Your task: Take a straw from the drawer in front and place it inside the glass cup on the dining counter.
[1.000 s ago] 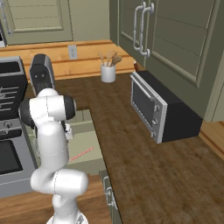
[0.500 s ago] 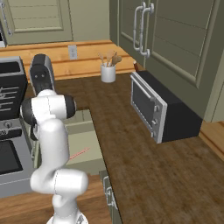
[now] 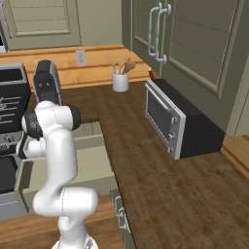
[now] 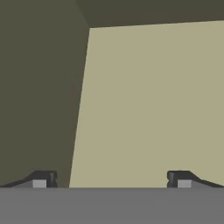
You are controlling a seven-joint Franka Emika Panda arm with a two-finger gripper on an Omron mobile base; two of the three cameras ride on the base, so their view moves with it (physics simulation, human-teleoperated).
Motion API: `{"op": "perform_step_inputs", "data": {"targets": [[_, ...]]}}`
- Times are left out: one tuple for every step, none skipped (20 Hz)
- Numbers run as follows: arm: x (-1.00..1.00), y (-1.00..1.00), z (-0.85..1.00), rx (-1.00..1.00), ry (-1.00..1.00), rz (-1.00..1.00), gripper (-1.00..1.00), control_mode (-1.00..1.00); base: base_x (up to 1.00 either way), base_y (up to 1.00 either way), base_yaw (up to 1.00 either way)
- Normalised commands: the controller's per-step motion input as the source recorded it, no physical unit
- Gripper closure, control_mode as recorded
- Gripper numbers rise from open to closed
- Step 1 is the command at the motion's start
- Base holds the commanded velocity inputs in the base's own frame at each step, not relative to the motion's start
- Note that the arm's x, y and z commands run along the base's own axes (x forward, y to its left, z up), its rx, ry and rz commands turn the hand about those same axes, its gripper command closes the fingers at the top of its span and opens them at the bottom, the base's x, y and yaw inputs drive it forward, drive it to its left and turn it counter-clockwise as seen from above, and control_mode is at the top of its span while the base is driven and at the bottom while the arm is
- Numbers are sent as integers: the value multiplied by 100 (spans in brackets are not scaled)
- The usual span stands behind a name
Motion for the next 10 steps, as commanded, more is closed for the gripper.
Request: {"op": "perform_step_inputs", "data": {"targets": [[-11, 24, 5, 0, 0, -10, -100, -100, 0, 0, 0], [0, 0, 22, 0, 0, -18, -100, -100, 0, 0, 0], [0, -21, 27, -1, 0, -23, -100, -100, 0, 0, 0], [0, -50, 30, -3, 0, -29, -100, -100, 0, 0, 0], [0, -79, 33, -3, 0, -33, -100, -100, 0, 0, 0], [0, -94, 38, -4, 0, -36, -100, -100, 0, 0, 0], [0, -100, 39, -5, 0, -39, -100, -100, 0, 0, 0], [0, -100, 38, -5, 0, -40, -100, -100, 0, 0, 0], [0, -100, 37, -5, 0, -40, -100, -100, 0, 0, 0], [0, -100, 29, -6, 0, -40, -100, -100, 0, 0, 0]]}}
